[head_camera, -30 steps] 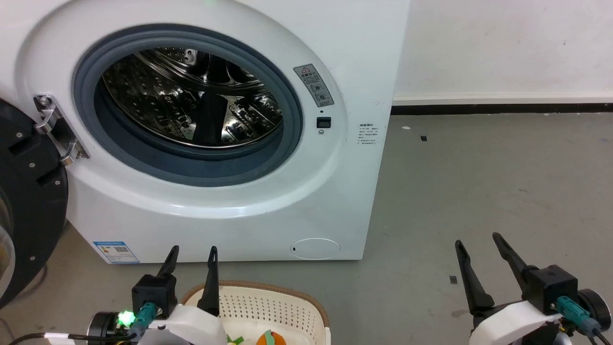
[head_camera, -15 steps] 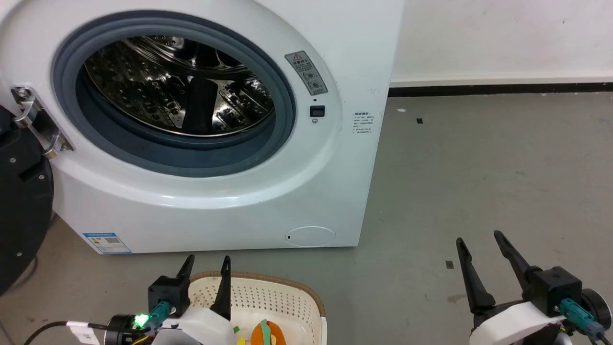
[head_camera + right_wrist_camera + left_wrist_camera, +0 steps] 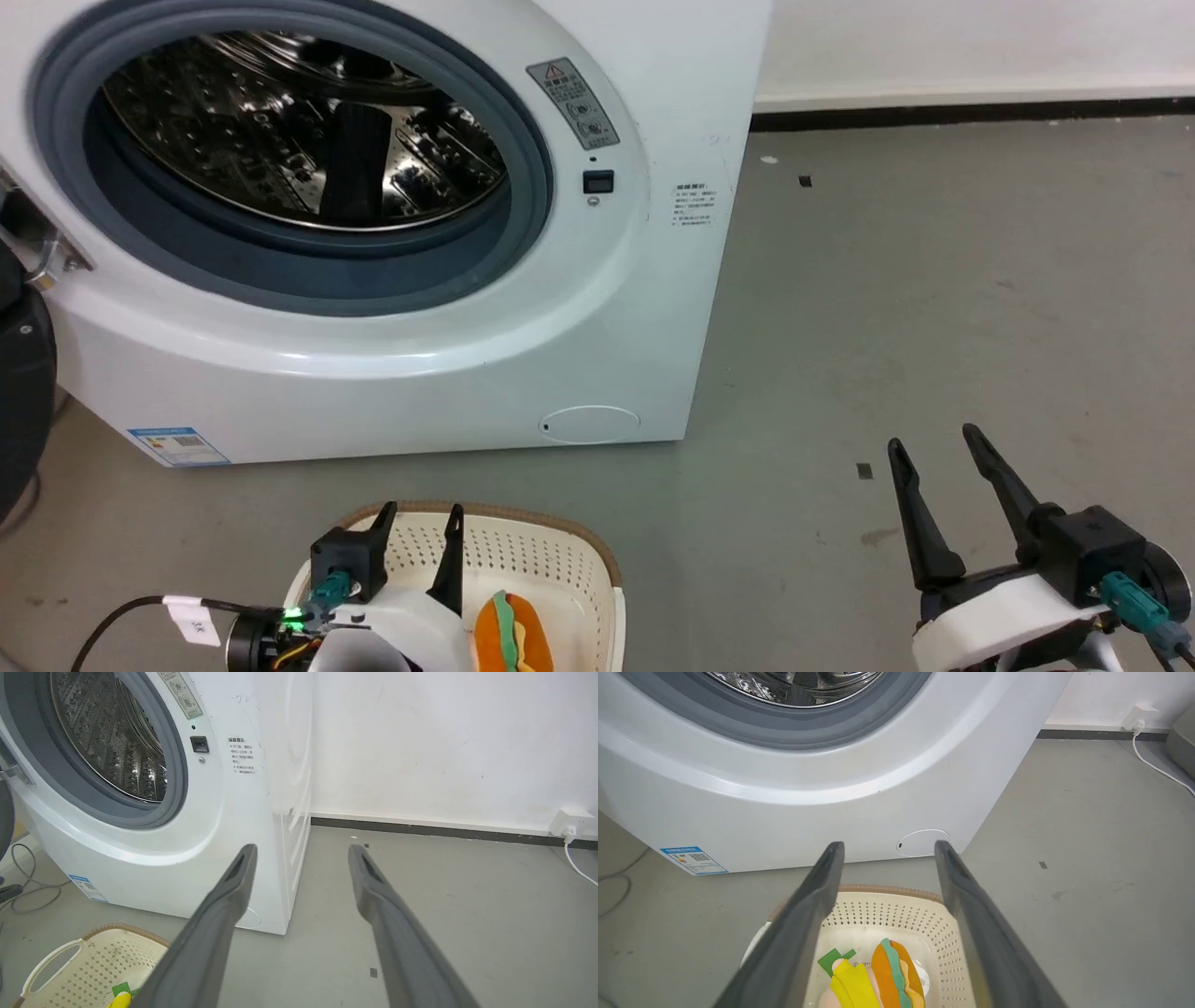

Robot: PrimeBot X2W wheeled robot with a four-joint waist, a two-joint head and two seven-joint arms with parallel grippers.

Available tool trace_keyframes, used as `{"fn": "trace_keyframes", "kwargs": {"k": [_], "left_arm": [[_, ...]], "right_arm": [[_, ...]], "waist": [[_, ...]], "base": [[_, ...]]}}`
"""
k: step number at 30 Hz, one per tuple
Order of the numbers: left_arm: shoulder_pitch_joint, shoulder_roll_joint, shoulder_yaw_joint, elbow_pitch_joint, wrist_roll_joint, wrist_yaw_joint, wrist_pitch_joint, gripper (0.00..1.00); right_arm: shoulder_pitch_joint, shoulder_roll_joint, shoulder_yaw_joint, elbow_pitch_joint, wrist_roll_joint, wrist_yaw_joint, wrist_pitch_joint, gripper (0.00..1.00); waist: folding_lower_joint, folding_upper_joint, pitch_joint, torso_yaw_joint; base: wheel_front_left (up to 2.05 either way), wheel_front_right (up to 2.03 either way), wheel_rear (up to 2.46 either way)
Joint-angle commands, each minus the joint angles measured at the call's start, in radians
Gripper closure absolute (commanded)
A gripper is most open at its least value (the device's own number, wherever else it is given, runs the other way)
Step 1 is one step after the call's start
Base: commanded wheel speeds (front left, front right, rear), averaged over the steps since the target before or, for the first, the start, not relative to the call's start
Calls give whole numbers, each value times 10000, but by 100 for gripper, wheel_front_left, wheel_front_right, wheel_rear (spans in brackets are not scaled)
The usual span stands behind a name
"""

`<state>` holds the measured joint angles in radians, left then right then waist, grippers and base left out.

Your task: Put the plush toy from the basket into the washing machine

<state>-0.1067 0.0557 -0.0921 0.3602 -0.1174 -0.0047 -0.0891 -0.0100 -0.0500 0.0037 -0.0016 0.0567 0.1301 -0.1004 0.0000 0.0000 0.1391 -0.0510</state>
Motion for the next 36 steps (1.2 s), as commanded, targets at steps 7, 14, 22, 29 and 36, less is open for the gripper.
{"fn": "trace_keyframes", "kwargs": {"k": [7,14,22,29,36], "left_arm": [[-643,168,-219,1046,-234,-89,-158,0],[-1162,299,-372,2036,-429,-125,-182,0],[-1769,469,-543,3217,-685,-173,-155,0],[-2316,710,-733,4244,-870,-183,-66,0],[-2712,1002,-881,5128,-1118,-264,-122,0]], "right_arm": [[-300,-1,81,-126,132,3,-222,0],[-449,-1,142,-195,211,3,-367,0],[-615,-1,238,-256,354,3,-533,0],[-834,-2,366,-375,556,4,-679,0],[-1042,-2,442,-480,1063,4,-824,0]], "waist": [[0,0,602,-244],[0,0,1133,-460],[0,0,1750,-727],[0,0,2375,-988],[0,0,3040,-1286]], "base": [[0,0,0],[0,0,0],[0,0,0],[0,0,0],[0,0,0]]}}
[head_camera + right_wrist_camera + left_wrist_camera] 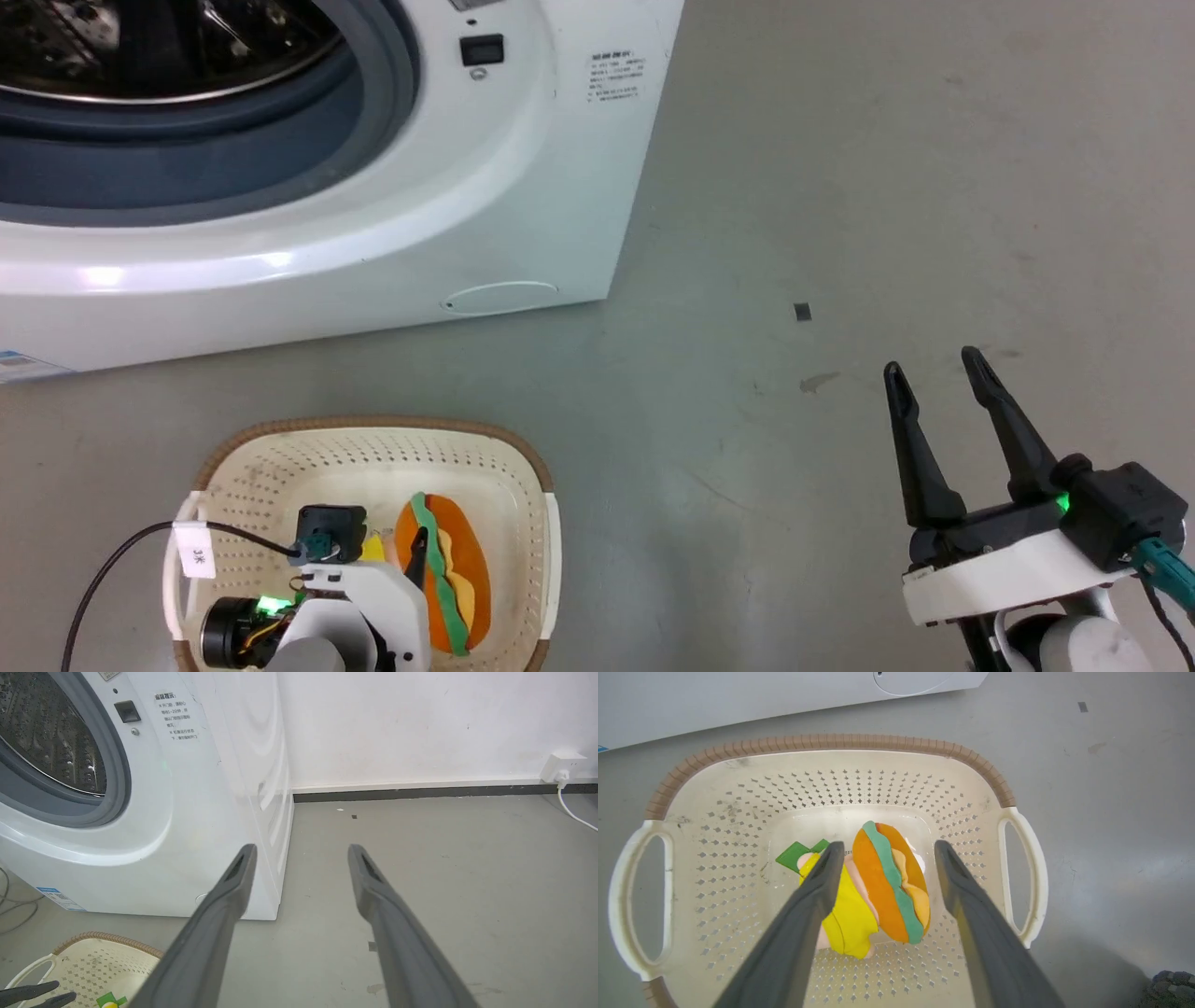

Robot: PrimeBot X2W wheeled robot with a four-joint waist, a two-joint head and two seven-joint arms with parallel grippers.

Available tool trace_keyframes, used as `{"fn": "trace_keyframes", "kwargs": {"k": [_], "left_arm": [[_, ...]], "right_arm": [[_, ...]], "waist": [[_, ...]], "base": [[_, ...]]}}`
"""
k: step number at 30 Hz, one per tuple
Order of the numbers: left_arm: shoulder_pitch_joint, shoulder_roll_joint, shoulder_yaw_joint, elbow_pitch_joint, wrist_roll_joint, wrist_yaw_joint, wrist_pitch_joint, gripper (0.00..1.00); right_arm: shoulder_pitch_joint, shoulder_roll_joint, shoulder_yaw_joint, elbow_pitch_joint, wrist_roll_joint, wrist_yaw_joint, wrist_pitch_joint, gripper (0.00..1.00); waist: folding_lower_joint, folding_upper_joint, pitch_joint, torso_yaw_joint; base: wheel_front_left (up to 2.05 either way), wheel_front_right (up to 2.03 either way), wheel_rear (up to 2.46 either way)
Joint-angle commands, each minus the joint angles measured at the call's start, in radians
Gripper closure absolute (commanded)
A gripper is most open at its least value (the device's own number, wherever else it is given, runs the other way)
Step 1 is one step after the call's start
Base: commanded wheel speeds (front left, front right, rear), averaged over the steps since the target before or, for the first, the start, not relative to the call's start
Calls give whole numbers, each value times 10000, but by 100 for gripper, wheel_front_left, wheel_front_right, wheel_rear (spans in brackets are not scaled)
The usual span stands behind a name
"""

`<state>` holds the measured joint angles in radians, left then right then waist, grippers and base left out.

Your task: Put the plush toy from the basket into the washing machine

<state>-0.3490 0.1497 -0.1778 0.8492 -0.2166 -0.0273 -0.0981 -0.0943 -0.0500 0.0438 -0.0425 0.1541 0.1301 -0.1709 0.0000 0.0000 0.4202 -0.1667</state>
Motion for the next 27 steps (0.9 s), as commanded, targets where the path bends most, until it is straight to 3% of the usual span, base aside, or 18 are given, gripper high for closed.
{"fn": "trace_keyframes", "kwargs": {"k": [1,21,27], "left_arm": [[-351,103,-43,367,-169,-50,13,0],[-1666,1009,-701,2493,-707,-335,437,0],[-2273,1247,-1293,3115,-479,-265,368,0]], "right_arm": [[-225,-2,62,-70,108,4,-140,0],[-845,-2,337,-243,524,5,-535,0],[-1016,-2,421,-218,747,5,-660,0]], "waist": [[0,0,330,-167],[0,0,2330,-1006],[0,0,2995,-1254]], "base": [[0,0,0],[0,0,0],[0,0,0]]}}
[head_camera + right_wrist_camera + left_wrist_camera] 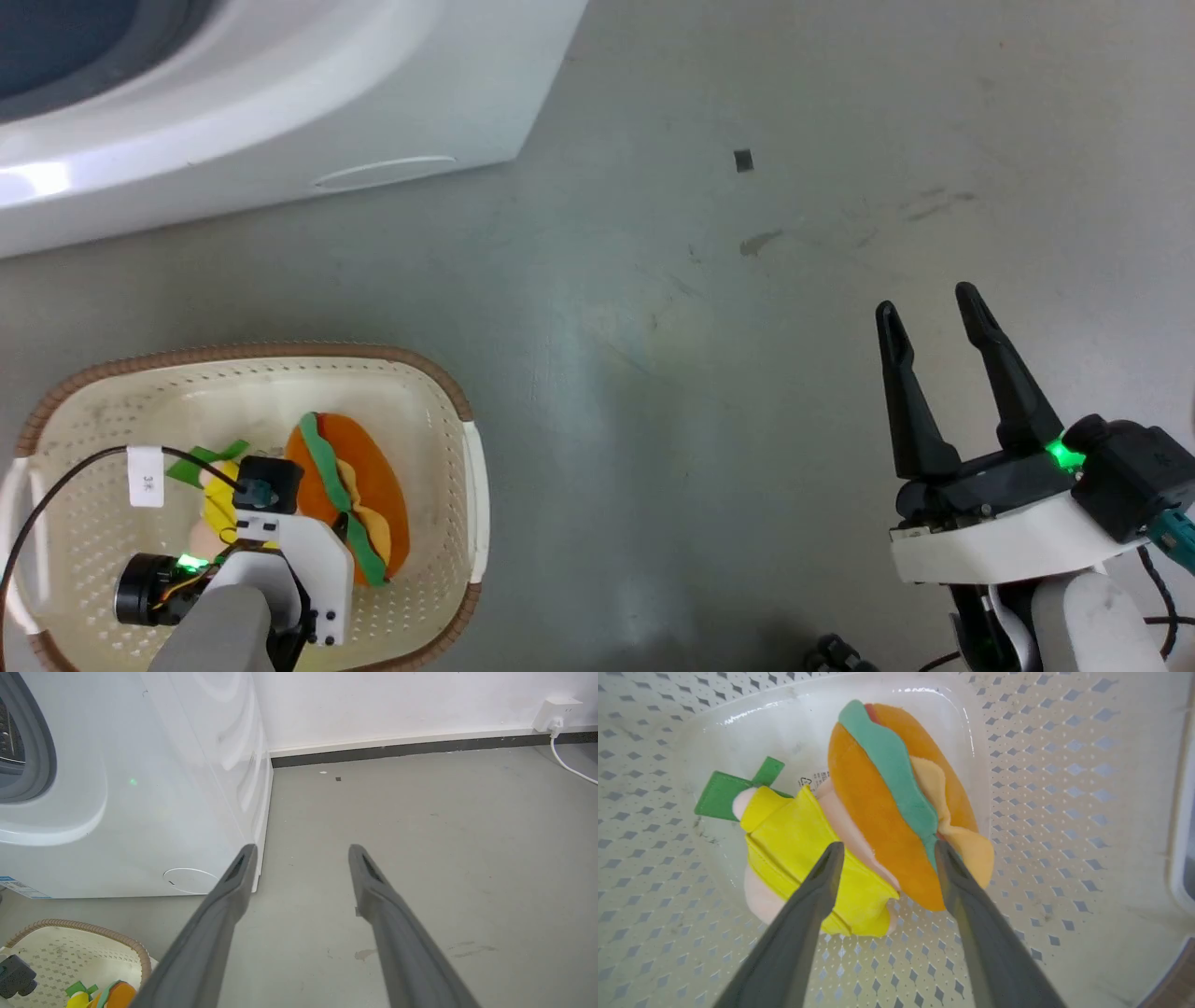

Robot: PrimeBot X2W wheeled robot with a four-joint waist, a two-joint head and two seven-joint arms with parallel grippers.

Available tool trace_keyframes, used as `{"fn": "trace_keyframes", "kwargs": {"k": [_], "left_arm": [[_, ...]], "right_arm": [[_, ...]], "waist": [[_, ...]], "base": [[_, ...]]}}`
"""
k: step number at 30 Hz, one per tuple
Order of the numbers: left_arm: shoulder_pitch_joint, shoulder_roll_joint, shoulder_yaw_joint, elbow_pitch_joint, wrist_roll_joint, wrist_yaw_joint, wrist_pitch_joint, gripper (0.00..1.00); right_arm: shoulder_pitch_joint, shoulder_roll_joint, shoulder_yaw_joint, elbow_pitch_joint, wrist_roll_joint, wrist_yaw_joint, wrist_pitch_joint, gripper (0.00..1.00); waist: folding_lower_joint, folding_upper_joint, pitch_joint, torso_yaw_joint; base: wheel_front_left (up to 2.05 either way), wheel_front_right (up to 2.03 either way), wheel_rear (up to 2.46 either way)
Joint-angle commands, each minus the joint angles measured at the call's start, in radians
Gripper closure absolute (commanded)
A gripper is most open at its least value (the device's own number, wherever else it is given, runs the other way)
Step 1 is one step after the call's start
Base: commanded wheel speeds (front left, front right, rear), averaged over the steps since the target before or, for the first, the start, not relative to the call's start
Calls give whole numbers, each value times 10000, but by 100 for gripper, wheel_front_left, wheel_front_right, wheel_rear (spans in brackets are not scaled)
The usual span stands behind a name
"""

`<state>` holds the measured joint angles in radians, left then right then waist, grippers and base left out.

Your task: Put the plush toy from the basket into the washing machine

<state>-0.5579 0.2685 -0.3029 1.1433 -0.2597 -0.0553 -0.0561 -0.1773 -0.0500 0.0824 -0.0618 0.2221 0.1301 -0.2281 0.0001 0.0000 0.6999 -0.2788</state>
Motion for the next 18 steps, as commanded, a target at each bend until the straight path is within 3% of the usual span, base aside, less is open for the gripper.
{"fn": "trace_keyframes", "kwargs": {"k": [1,16,17,18], "left_arm": [[-278,73,-65,277,-92,27,-63,0],[-1468,411,-520,1419,-430,174,-353,0],[-1481,386,-535,1421,-452,104,-333,38],[-1486,354,-541,1422,-485,19,-353,100]], "right_arm": [[-213,-2,68,-26,105,5,-109,0],[-612,-2,248,-134,460,6,-337,0],[-604,-2,253,-128,451,6,-337,0],[-600,-2,257,-120,438,6,-337,0]], "waist": [[-1,0,307,-174],[-1,0,1663,-664],[-1,0,1677,-650],[-1,0,1680,-630]], "base": [[0,0,0],[0,0,0],[0,0,0],[0,0,0]]}}
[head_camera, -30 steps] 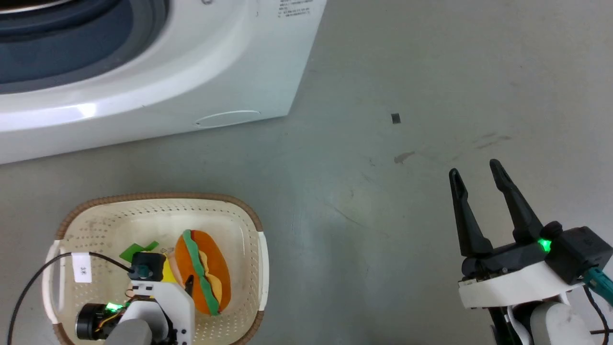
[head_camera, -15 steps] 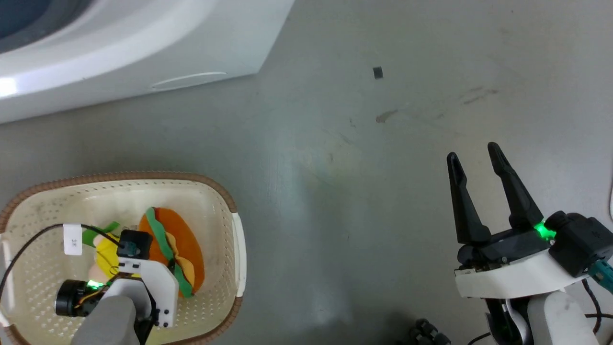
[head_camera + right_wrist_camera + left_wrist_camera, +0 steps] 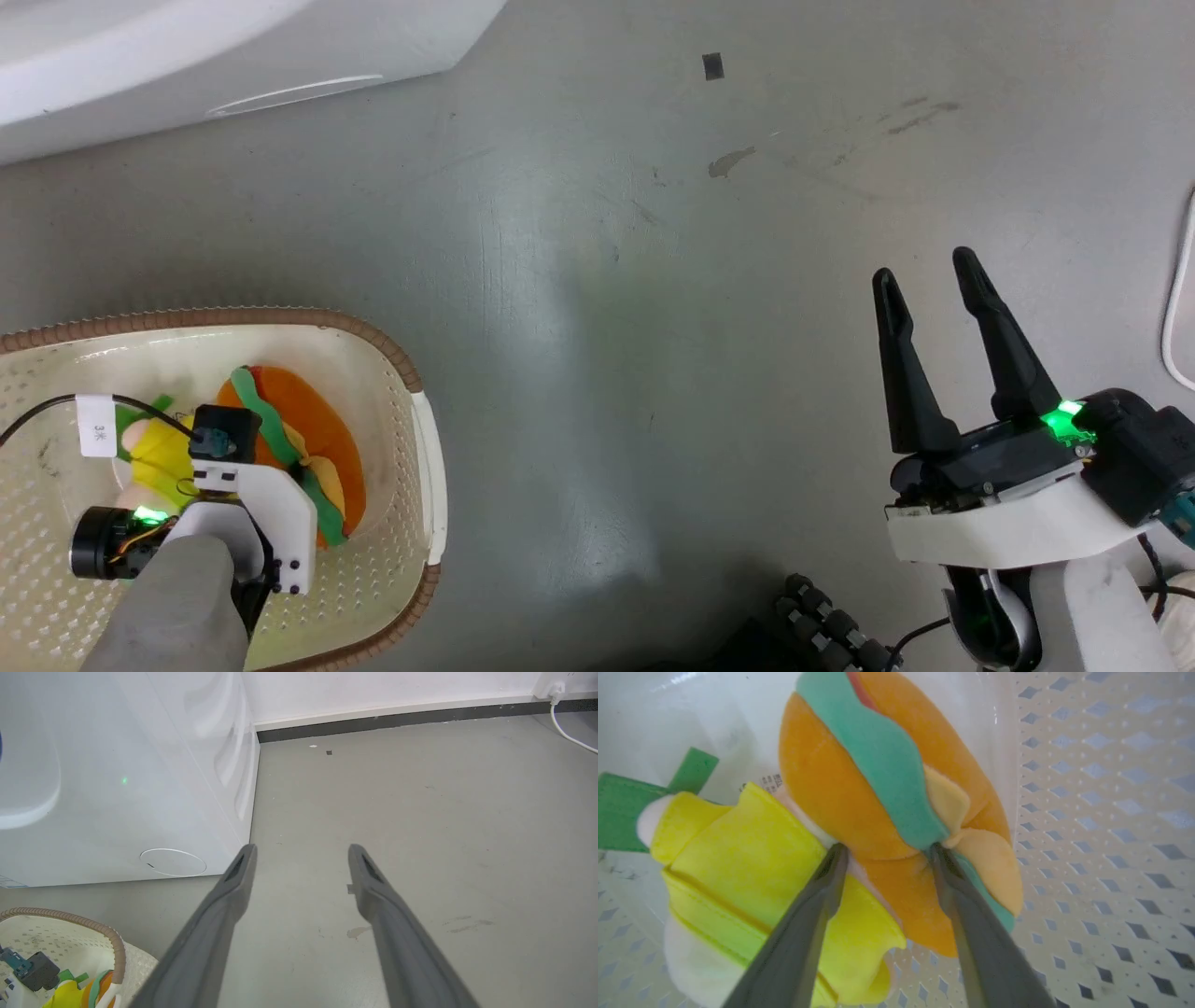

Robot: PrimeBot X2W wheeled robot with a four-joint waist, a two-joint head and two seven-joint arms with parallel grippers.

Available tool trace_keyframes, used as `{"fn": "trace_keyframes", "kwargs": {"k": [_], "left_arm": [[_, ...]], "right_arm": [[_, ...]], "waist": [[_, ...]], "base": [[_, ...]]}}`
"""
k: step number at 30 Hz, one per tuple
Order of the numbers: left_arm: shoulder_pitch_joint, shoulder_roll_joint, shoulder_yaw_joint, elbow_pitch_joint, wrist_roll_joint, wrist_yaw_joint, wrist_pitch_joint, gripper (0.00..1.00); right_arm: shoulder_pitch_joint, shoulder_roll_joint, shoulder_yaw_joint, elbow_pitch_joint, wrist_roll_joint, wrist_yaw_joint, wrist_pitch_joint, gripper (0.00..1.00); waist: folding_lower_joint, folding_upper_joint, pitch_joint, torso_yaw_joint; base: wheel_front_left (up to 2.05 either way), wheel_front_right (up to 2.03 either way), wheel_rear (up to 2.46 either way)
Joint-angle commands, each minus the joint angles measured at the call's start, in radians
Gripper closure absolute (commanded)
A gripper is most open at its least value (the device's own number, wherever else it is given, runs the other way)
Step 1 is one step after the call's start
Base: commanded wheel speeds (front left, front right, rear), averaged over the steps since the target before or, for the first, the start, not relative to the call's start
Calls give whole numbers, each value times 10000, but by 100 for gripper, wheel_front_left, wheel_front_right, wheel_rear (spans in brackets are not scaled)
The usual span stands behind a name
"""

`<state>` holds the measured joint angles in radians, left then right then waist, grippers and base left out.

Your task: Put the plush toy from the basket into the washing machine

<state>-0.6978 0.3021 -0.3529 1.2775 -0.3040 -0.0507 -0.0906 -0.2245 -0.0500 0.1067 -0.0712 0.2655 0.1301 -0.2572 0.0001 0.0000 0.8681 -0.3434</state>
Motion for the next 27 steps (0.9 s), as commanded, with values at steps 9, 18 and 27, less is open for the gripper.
{"fn": "trace_keyframes", "kwargs": {"k": [9,18,27], "left_arm": [[385,-304,-20,98,-312,-101,-540,100],[1470,-891,391,115,-1012,-124,-1099,100],[2614,-1334,623,-339,-1387,-319,-1676,100]], "right_arm": [[-225,-2,-37,264,-152,6,-45,0],[252,-2,-206,741,-540,6,-45,0],[965,-2,-355,1106,-943,6,-45,0]], "waist": [[-1,0,-930,265],[-1,0,-3022,811],[-1,0,-4957,1568]], "base": [[0,0,0],[0,0,0],[0,0,0]]}}
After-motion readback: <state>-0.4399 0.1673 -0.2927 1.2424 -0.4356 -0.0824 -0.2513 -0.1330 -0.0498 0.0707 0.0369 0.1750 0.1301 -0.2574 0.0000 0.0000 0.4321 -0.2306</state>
